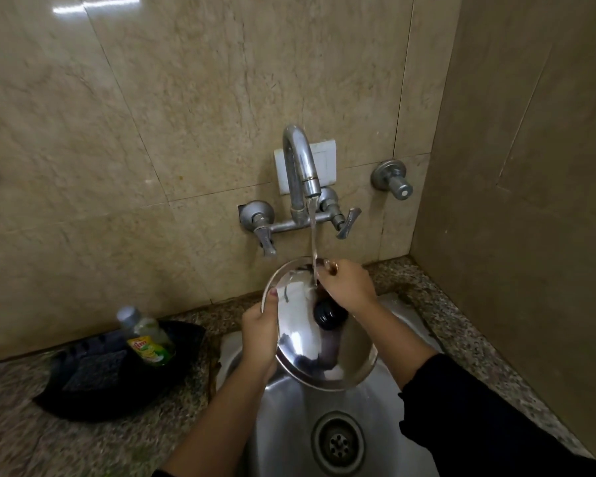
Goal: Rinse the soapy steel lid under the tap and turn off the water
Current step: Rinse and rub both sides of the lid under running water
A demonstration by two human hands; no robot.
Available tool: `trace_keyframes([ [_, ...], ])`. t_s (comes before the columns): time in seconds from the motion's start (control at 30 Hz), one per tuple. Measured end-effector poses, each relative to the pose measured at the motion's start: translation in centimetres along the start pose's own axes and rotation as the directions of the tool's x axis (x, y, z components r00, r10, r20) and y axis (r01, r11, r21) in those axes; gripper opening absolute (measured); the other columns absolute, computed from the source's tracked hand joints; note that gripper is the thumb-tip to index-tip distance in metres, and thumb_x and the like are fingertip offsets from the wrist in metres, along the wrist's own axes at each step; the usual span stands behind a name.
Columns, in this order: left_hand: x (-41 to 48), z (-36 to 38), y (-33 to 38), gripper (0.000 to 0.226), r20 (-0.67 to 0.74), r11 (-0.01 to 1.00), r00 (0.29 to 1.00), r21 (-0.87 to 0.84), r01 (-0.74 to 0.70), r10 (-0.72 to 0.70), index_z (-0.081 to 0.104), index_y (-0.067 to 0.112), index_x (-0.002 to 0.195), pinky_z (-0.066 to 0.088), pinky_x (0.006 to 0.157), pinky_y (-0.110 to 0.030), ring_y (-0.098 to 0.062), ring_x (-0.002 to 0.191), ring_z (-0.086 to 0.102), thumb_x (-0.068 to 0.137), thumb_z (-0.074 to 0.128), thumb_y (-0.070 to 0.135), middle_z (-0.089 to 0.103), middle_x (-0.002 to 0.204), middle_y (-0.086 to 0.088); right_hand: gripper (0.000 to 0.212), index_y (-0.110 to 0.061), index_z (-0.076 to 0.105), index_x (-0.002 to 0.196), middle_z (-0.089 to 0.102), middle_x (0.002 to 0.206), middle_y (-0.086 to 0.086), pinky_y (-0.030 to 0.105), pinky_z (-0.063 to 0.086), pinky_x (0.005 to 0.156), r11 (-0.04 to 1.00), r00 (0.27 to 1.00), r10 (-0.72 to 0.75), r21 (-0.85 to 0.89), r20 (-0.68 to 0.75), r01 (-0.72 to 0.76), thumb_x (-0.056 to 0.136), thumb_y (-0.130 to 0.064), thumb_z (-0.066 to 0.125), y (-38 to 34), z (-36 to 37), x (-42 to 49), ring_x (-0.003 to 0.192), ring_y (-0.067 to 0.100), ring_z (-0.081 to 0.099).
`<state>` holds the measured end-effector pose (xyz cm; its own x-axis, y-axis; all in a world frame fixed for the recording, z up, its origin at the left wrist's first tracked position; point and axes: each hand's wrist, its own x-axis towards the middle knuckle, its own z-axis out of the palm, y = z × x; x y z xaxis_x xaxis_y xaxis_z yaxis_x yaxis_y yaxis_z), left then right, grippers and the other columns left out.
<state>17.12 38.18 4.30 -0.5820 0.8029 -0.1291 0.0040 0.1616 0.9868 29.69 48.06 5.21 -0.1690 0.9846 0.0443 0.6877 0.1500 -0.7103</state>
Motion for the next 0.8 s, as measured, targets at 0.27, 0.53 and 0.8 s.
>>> trace_keyframes([
  [0.27, 0.4, -1.0, 0.1, 0.045, 0.198, 0.999, 0.98, -0.041, -0.013, 0.021, 0.07, 0.007, 0.077, 0.052, 0.064, -0.03, -0.022, 0.064, 0.066, 0.096, 0.045, 0.039, 0.071, 0.071, -0.011, 0.025, -0.02, 0.055, 0.078, 0.051, 0.084, -0.008, 0.033, 0.044, 0.074, 0.778, 0.78, -0.61, -0.083, 0.14, 0.623, 0.088, -0.041, 0.062, 0.5, -0.9, -0.6, 0.083, 0.009, 0.045],
  [0.53, 0.6, -1.1, 0.6, 0.051, 0.33, 0.995, 0.941, 0.039, -0.091, 0.073, 0.074, 0.01, 0.086, 0.054, 0.076, -0.035, -0.022, 0.077, 0.069, 0.092, 0.044, 0.051, 0.074, 0.086, -0.019, 0.031, -0.022, 0.052, 0.106, 0.06, 0.102, -0.005, 0.035, 0.037, 0.09, 0.721, 0.729, -0.632, -0.144, 0.263, 0.677, 0.094, -0.049, 0.046, -1.4, -0.7, -1.1, 0.096, 0.011, 0.05],
  [0.8, 1.3, -2.9, 0.6, 0.044, 0.262, 0.996, 0.961, -0.004, -0.094, 0.092, 0.068, 0.003, 0.081, 0.052, 0.064, -0.031, -0.021, 0.066, 0.065, 0.093, 0.05, 0.041, 0.07, 0.072, -0.011, 0.026, -0.022, 0.062, 0.089, 0.062, 0.082, -0.007, 0.039, 0.047, 0.074, 0.91, 0.899, -0.415, 0.06, 0.139, 0.411, 0.095, -0.044, 0.05, 2.1, -2.6, 1.1, 0.079, 0.014, 0.058],
])
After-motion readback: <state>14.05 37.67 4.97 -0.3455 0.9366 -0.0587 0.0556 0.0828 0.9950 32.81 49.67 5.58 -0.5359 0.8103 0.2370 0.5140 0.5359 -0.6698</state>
